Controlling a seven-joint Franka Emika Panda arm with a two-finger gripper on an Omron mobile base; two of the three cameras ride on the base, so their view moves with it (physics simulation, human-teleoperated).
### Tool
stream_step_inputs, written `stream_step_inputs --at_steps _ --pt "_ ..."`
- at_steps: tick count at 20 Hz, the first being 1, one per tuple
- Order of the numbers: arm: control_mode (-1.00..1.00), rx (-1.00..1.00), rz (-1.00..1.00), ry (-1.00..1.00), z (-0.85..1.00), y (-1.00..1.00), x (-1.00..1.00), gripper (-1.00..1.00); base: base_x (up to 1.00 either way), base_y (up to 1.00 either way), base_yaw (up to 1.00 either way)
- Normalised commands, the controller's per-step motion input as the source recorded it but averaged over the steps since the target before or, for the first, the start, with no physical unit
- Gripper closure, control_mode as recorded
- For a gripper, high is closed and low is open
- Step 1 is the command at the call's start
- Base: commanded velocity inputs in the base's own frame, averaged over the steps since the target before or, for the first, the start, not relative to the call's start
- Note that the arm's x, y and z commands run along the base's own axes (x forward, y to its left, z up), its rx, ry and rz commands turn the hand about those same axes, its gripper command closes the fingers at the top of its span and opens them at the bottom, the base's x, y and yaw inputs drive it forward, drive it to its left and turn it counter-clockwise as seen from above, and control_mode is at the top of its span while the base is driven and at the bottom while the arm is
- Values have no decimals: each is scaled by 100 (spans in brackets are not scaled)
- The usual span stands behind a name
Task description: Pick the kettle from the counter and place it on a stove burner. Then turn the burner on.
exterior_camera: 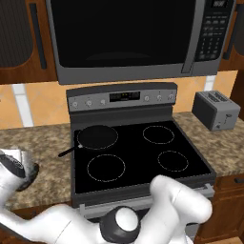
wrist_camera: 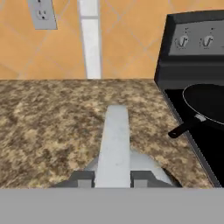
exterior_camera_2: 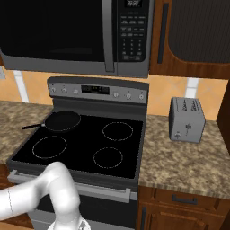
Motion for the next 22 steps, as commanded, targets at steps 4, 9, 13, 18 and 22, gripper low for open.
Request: stream_step_inputs --at_steps 4,9,13,18,22 --pt "-100 -11 -10 -92 36 -91 -59 100 0 0 0" --pt "-100 -11 -17 -64 52 -100 -18 100 0 0 0" --pt "-100 -5 -14 -55 51 -100 0 100 0 0 0" --pt "-100 5 -7 -17 26 -100 6 100 0 0 0" --pt "-100 22 -16 6 0 -100 2 100 0 0 0"
